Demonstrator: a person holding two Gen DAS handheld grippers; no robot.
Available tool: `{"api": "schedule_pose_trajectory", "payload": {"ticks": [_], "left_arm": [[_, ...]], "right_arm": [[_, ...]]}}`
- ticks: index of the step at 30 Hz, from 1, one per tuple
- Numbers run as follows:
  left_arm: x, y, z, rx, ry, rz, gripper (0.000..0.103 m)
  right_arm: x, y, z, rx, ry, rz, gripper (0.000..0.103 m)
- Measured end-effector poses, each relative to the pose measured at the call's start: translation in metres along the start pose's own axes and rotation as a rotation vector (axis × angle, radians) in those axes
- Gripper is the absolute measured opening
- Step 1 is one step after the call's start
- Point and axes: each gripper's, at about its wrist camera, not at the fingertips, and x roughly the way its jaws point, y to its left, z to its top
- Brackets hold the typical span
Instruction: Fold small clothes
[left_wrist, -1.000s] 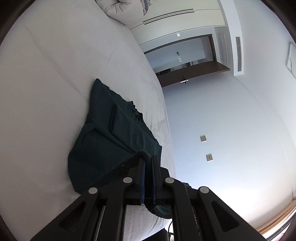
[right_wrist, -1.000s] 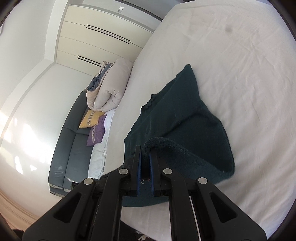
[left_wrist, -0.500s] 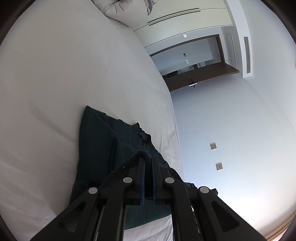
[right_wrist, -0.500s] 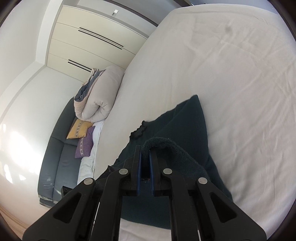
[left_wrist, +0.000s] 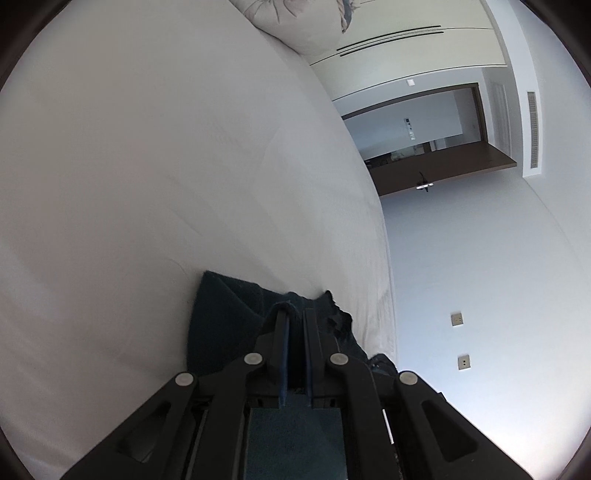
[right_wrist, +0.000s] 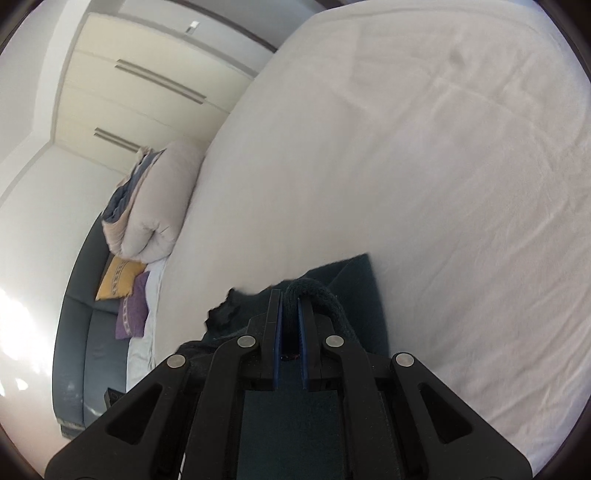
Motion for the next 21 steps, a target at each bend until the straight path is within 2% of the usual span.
{"api": "schedule_pose_trajectory", "payload": {"ticks": [1, 3, 4, 5, 7, 8, 10, 15, 19, 21], "left_arm": [[0.004, 0.004, 0.002, -0.002, -0.005, 0.019, 0.006], [0.010, 0.012, 0.003, -0.012, 0.001, 0.032, 0.020], [0.009, 0.015, 0.001, -0.023, 0.002, 0.029, 0.041], [0.006, 0.020, -0.001, -0.037, -0.005, 0.024, 0.055], [0.001, 0.027, -0.002, -0.056, -0.021, 0.032, 0.063], [-0.001, 0.030, -0.004, -0.069, -0.021, 0.028, 0.062], [-0.007, 0.026, -0.007, -0.056, -0.020, 0.008, 0.062], [-0.025, -0.010, -0.046, 0.140, -0.005, 0.055, 0.063], [-0.036, -0.015, -0.086, 0.245, -0.004, 0.130, 0.063], [-0.040, -0.010, -0.101, 0.266, 0.006, 0.150, 0.063]], "right_arm": [[0.008, -0.006, 0.002, 0.022, 0.012, -0.020, 0.007], [0.025, -0.008, 0.005, -0.005, 0.038, -0.073, 0.010], [0.028, -0.005, 0.005, -0.043, 0.031, -0.077, 0.012], [0.029, -0.002, 0.004, -0.072, 0.022, -0.072, 0.019], [0.026, 0.001, 0.004, -0.096, -0.009, -0.061, 0.050], [0.023, 0.001, 0.005, -0.084, -0.028, -0.038, 0.064], [0.016, 0.001, 0.006, -0.062, -0.052, -0.059, 0.071], [-0.014, 0.007, -0.004, -0.106, -0.085, -0.068, 0.073], [-0.039, 0.006, -0.038, -0.159, -0.069, -0.106, 0.073], [-0.050, -0.001, -0.063, -0.193, -0.051, -0.136, 0.073]]}}
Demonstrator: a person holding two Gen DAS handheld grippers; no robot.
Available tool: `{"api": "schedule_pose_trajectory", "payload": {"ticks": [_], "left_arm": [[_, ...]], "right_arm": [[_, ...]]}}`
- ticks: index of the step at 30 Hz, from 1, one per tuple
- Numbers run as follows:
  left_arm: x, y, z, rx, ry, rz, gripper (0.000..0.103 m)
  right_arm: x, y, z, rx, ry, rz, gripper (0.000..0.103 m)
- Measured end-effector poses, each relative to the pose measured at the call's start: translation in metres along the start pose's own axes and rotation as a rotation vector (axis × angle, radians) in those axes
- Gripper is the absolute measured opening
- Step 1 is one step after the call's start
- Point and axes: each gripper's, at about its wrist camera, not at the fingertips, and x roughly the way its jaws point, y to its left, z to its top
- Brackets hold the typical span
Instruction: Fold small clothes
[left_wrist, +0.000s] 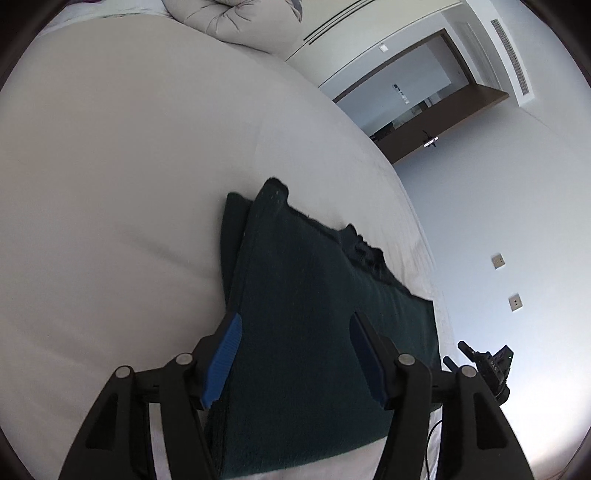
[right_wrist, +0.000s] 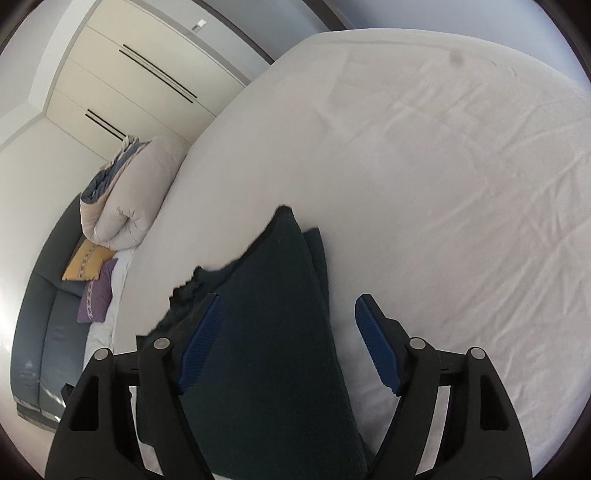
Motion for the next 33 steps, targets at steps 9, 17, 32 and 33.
{"api": "schedule_pose_trajectory", "payload": {"ticks": [9, 17, 32, 33], "left_arm": [[-0.008, 0.011, -0.018, 0.047, -0.019, 0.071, 0.062], [-0.001, 0.021, -0.029, 0.044, 0.013, 0.103, 0.033], [-0.008, 0.013, -0.041, 0.121, -0.001, 0.157, 0.010], [-0.009, 0.012, -0.041, 0.123, -0.003, 0.157, 0.010]], "right_arm": [[-0.041, -0.008, -0.059, -0.071, -0.002, -0.033, 0.073], [-0.054, -0.010, -0.083, -0.108, -0.003, -0.061, 0.073], [-0.048, -0.003, -0.084, -0.204, 0.010, -0.117, 0.073], [-0.048, -0.004, -0.084, -0.206, 0.014, -0.120, 0.070]]}}
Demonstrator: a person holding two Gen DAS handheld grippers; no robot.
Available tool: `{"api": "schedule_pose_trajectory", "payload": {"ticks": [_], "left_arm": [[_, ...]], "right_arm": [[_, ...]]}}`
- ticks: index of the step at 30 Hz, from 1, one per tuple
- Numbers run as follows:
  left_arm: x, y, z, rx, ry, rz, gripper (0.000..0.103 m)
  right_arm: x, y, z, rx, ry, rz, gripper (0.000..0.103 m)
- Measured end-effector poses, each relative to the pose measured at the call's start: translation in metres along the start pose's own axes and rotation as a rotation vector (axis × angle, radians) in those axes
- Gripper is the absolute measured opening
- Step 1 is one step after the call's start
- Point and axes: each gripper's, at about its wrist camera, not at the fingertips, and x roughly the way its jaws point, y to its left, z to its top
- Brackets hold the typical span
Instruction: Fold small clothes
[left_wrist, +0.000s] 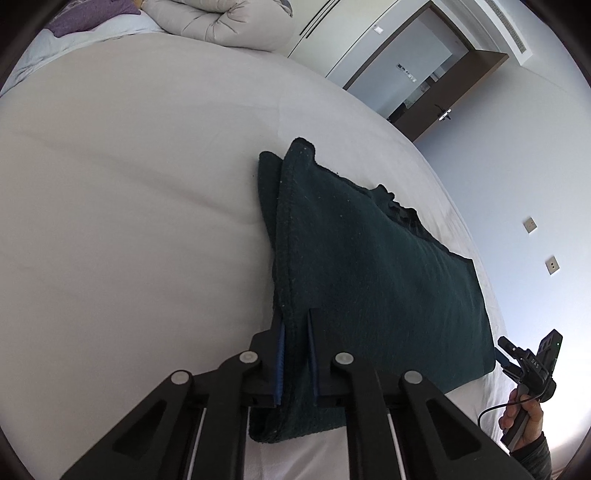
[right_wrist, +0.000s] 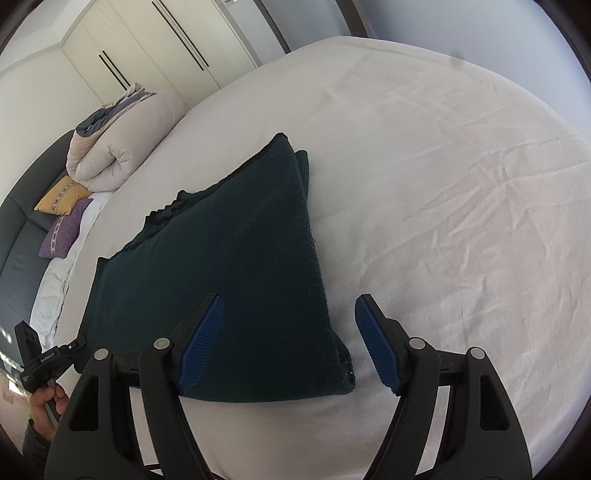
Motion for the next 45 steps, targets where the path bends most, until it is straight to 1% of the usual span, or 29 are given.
{"api": "schedule_pose_trajectory", "payload": {"ticks": [2, 4, 6, 8, 9, 11, 12, 16, 19, 24, 27, 32, 36, 38, 42, 45], "left_arm": [[-0.001, -0.001, 0.000, 0.005, -0.005, -0.001, 0.009], [-0.003, -0.002, -0.001, 0.010, -0.011, 0.001, 0.009], [-0.005, -0.002, -0.001, 0.008, -0.017, -0.002, 0.009], [-0.007, -0.003, -0.003, 0.010, -0.021, 0.000, 0.009], [-0.008, -0.003, -0.004, 0.012, -0.021, 0.001, 0.009], [-0.009, -0.002, -0.005, 0.011, -0.018, 0.003, 0.009], [-0.008, 0.000, -0.006, 0.009, -0.015, 0.005, 0.009], [-0.006, 0.008, -0.011, -0.014, -0.003, 0.001, 0.008], [-0.005, 0.010, -0.015, -0.010, 0.001, 0.004, 0.005], [-0.009, 0.012, -0.022, 0.005, -0.002, 0.002, 0.004], [-0.013, 0.010, -0.026, 0.020, -0.007, 0.009, 0.004], [-0.012, 0.015, -0.033, -0.003, -0.004, 0.004, 0.004], [-0.011, 0.016, -0.032, -0.017, 0.003, -0.011, 0.004], [-0.011, 0.017, -0.031, -0.019, 0.004, -0.016, 0.004], [-0.011, 0.018, -0.030, -0.020, 0.011, -0.018, 0.004], [-0.009, 0.019, -0.028, -0.020, 0.018, -0.021, 0.004]], "right_arm": [[0.001, 0.000, 0.000, -0.009, 0.009, -0.005, 0.065], [0.002, 0.000, 0.001, -0.025, 0.018, -0.020, 0.054], [0.004, 0.002, 0.001, -0.044, 0.029, -0.034, 0.032], [0.005, 0.003, 0.000, -0.064, 0.032, -0.055, 0.029], [0.005, 0.003, 0.001, -0.070, 0.034, -0.060, 0.020], [0.005, 0.002, 0.001, -0.078, 0.033, -0.084, 0.011], [0.003, 0.001, 0.001, -0.074, 0.032, -0.083, 0.008], [-0.001, -0.001, -0.003, -0.081, 0.033, -0.096, 0.006], [-0.004, -0.001, -0.009, -0.086, 0.035, -0.098, 0.006], [-0.006, -0.007, -0.014, -0.062, 0.037, -0.076, 0.006], [-0.005, -0.012, -0.011, -0.040, 0.036, -0.057, 0.006], [-0.002, -0.014, -0.008, -0.046, 0.055, -0.055, 0.006], [-0.003, -0.009, -0.012, -0.093, 0.061, -0.093, 0.006], [-0.005, -0.011, -0.014, -0.078, 0.060, -0.098, 0.006], [-0.009, -0.021, -0.017, -0.015, 0.068, -0.077, 0.005], [-0.010, -0.021, -0.019, -0.014, 0.075, -0.082, 0.005]]}}
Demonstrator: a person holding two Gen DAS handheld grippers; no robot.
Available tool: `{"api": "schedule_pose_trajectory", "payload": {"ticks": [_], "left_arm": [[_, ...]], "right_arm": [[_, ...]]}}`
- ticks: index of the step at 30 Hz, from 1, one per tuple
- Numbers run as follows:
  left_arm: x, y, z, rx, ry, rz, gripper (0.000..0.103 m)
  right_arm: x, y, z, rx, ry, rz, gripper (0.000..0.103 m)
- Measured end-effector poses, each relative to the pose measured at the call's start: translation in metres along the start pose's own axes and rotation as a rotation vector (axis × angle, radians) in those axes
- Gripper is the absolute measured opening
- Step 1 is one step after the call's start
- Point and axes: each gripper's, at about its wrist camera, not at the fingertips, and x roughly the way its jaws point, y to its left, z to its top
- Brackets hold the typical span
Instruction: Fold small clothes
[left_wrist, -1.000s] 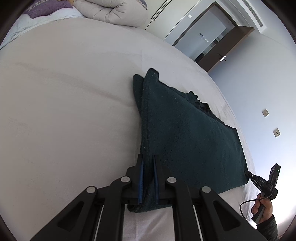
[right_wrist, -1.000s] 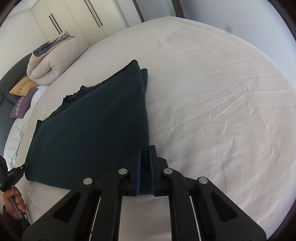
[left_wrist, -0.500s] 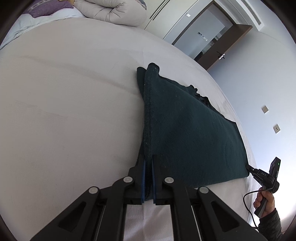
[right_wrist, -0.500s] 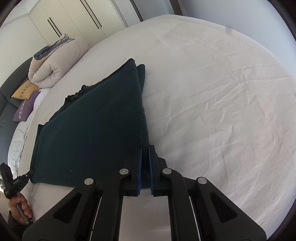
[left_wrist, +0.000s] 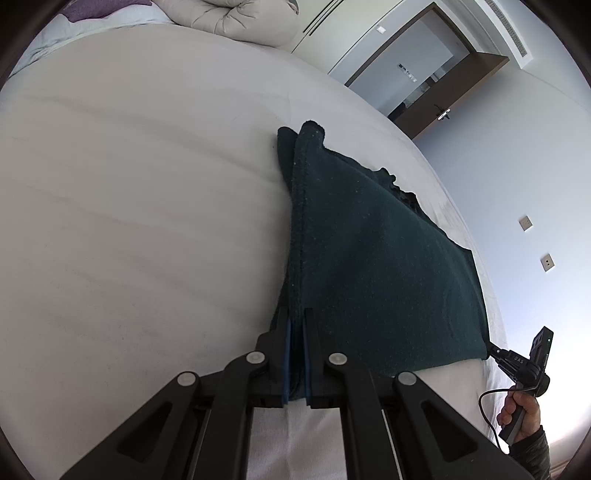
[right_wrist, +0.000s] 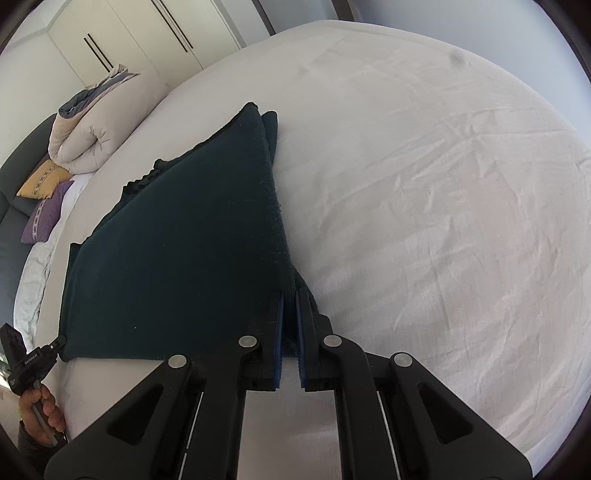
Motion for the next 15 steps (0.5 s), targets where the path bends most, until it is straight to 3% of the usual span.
{"api": "schedule_pose_trajectory", "payload": {"ticks": [15], "left_arm": [[0.001, 0.000, -0.003, 0.017, -0.004, 0.015, 0.005]], "right_arm": [[-0.005, -0.013, -0.011, 0.064, -0.004, 0.012, 0.005]]}}
